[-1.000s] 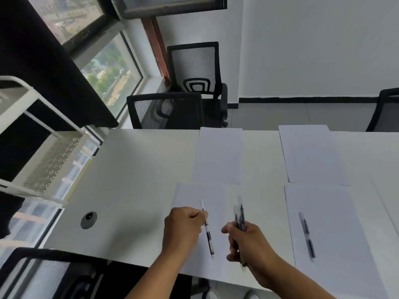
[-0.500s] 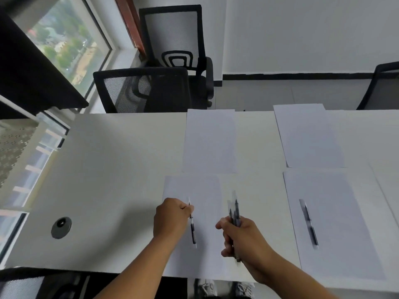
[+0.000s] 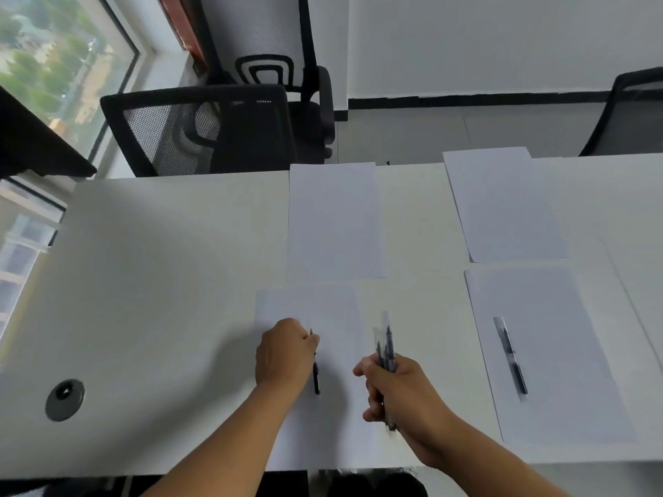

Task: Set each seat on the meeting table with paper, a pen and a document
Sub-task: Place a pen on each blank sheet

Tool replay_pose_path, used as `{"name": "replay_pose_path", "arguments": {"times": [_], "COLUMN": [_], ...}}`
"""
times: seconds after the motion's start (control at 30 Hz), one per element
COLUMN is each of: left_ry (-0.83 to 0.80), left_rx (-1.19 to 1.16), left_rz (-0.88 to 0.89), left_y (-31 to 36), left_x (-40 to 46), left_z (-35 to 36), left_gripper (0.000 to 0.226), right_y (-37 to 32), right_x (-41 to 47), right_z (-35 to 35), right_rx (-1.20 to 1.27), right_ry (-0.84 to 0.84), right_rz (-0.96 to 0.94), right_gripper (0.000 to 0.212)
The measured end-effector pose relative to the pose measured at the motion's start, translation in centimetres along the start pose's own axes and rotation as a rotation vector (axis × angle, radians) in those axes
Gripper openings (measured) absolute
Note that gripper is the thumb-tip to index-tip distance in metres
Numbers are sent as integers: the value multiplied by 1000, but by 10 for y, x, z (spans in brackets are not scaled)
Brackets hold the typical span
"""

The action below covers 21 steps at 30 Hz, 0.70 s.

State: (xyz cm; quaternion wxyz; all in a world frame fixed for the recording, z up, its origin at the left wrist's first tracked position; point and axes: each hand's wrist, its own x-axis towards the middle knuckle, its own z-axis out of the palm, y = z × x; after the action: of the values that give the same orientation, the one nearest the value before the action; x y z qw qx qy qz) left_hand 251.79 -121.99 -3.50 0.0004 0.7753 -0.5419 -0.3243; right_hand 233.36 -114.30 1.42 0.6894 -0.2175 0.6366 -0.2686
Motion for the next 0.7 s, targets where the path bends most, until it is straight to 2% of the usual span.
{"name": "replay_pose_path", "arguments": {"times": [0.27, 0.4, 0.5, 0.63, 0.7], "left_ry": [-17, 26, 77, 47, 34], "left_rx": [41, -33, -26, 23, 20], "left_rz": [23, -35, -72, -96, -87], "left_y": [-2, -5, -18, -30, -28], "left_x": [3, 2, -1, -6, -8], "left_z": [10, 9, 6, 5, 7], "left_gripper": [42, 16, 24, 50, 55], "right_y": [0, 1, 2, 3, 3], "right_x": [9, 10, 11, 11, 11], "right_z": [-6, -9, -12, -11, -11], "right_rx": [1, 10, 15, 21, 22], "right_ry": [4, 2, 5, 4, -2], "right_rz": [7, 14, 18, 16, 11], "right_gripper": [21, 21, 22, 22, 22]}}
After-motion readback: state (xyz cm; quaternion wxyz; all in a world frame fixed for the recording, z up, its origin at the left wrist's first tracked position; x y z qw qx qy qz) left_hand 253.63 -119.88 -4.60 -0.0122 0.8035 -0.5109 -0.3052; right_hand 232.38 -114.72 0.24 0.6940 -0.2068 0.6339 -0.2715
